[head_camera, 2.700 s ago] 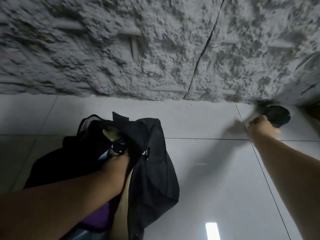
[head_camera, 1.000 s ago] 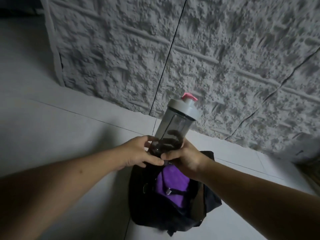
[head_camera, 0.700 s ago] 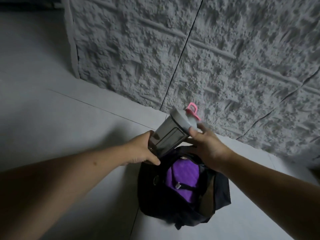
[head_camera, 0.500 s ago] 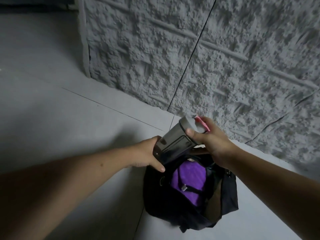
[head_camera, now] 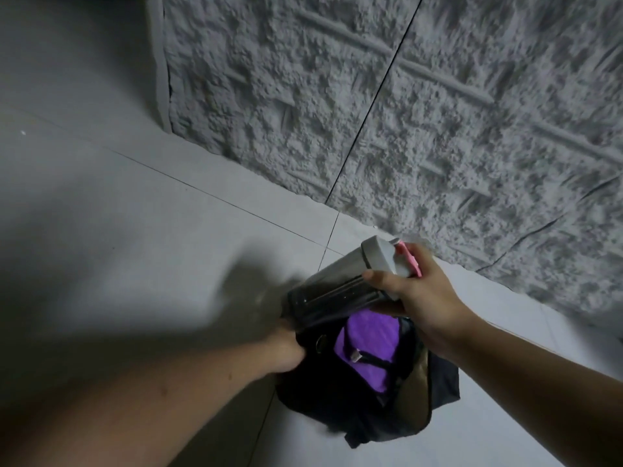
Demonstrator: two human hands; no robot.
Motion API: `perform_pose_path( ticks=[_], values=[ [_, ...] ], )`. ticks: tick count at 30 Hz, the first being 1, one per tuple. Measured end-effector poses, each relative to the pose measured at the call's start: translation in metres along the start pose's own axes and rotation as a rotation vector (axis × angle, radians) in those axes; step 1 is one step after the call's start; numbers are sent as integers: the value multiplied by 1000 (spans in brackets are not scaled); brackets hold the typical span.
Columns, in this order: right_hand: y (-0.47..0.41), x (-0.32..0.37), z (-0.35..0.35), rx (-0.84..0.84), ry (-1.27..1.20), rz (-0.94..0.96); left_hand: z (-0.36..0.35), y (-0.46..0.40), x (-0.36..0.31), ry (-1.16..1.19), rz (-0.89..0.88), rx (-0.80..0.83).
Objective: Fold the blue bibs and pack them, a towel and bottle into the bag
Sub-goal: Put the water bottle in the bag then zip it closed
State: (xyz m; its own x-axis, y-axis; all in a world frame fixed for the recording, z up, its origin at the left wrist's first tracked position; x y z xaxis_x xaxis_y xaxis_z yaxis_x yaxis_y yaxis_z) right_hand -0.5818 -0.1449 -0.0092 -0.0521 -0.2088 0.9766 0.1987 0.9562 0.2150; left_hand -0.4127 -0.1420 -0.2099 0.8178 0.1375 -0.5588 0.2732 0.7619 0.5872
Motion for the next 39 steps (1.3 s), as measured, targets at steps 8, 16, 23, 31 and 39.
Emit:
perform_pose_path(
  ticks=[8,16,23,31,39],
  values=[
    [11,-41,-6,-14,-83,-128,21,-5,35,548,82,-12],
    [5,-38,-14,16,228,-21,28,-11,64,596,125,-24],
    [16,-47,-20,127,437,-19,37,-2,48,602,70,-15],
    [12,-72,-20,-103,123,-33,64,-2,53,356,55,-185],
    [16,-110,-67,49,466,50,63,-5,45,238,-41,-129]
  ],
)
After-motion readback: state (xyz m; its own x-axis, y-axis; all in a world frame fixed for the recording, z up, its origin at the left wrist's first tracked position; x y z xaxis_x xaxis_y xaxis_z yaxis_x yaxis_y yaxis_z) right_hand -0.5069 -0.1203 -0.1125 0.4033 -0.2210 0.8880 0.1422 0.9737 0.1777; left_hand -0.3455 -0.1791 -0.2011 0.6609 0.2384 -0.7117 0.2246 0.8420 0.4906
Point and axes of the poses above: each hand's wrist, its own y-axis away from the middle knuckle, its own z-axis out of the back of the hand, x = y × z, the point moved 10 cm from there along -y, towards the middle knuckle, and after that the axes turned 12 degrees about -y, right-handed, at the moved point
